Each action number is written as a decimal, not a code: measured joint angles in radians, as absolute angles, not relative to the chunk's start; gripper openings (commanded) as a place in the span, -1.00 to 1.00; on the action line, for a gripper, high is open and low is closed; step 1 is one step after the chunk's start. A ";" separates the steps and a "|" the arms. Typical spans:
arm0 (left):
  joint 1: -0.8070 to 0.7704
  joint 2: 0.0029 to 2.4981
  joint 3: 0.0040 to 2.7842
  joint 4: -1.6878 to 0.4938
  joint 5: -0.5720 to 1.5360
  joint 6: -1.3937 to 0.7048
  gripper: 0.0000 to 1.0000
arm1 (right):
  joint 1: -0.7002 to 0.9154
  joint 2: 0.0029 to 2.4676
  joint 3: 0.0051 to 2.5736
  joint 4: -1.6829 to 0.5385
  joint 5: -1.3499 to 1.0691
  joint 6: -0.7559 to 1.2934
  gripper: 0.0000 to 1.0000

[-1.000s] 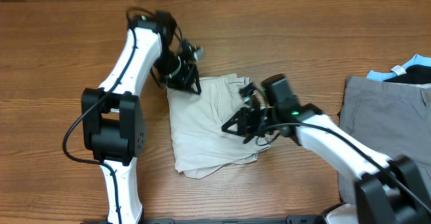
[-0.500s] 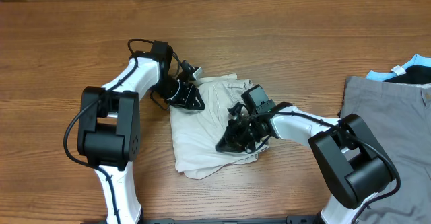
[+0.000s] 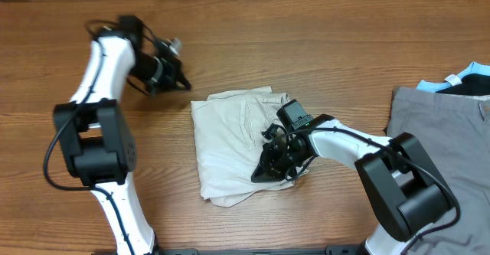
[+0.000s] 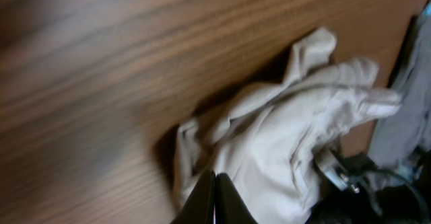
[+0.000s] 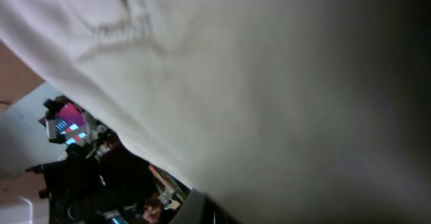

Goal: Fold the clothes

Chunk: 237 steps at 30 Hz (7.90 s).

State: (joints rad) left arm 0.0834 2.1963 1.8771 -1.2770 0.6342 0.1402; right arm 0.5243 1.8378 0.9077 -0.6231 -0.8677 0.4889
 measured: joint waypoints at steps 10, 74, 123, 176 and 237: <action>-0.036 2.180 2.116 -1.540 0.636 0.191 -0.92 | 0.524 1.594 0.990 -0.505 -0.852 0.458 -0.92; 0.185 2.126 1.872 -1.683 0.926 0.376 -0.18 | 0.688 1.411 1.169 -0.881 -0.260 0.385 0.39; -0.069 1.888 1.847 -1.489 0.485 0.144 0.39 | 0.093 1.882 1.184 -0.741 -0.178 0.424 -0.92; -0.123 1.937 1.635 -1.147 0.562 0.020 0.98 | 0.444 1.642 1.270 -1.074 0.002 0.649 -0.92; -0.346 2.297 1.635 -0.982 0.849 -0.103 -0.92 | 0.268 1.738 1.178 -1.072 -0.282 0.602 -0.92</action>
State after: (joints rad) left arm -0.3462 2.2974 1.6348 -0.9817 0.8490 -0.1028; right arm 0.2676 1.7378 1.1778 -1.0721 -0.2821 0.6022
